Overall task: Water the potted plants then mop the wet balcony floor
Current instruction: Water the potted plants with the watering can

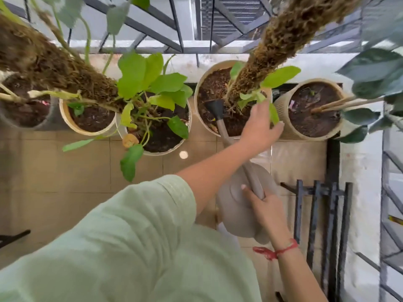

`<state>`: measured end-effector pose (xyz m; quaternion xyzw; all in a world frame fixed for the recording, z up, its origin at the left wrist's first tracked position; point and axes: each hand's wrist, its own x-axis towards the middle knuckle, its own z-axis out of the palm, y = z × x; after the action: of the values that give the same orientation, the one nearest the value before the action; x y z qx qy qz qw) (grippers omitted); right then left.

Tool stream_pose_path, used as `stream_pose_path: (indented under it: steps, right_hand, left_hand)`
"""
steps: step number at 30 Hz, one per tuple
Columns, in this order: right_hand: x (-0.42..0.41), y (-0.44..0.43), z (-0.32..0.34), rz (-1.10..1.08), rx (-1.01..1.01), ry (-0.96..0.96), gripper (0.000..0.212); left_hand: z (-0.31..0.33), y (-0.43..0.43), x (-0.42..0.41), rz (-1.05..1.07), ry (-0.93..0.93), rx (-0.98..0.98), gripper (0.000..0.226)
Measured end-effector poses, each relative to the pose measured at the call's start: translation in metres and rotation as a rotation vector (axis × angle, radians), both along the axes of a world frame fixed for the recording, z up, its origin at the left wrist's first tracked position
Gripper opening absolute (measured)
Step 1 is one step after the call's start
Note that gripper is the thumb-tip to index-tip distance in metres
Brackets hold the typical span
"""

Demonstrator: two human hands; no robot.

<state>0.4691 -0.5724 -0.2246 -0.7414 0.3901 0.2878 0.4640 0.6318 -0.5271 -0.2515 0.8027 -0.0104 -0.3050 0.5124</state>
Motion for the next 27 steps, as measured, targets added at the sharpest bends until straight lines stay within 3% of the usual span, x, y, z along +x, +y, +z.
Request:
stream_pose_path:
  steps: [9, 15, 27]
  right_hand:
    - [0.031, 0.025, -0.009, -0.112, 0.049, 0.030, 0.048]
    - [0.012, 0.012, -0.005, -0.030, 0.041, -0.004, 0.044]
    - [-0.040, -0.055, -0.002, -0.054, -0.046, 0.129, 0.035]
  left_hand:
    - [-0.005, 0.012, -0.010, -0.131, -0.075, 0.028, 0.070]
    - [-0.011, 0.021, -0.016, -0.072, -0.122, 0.037, 0.063]
    - [-0.051, 0.048, -0.022, 0.056, -0.214, 0.147, 0.059]
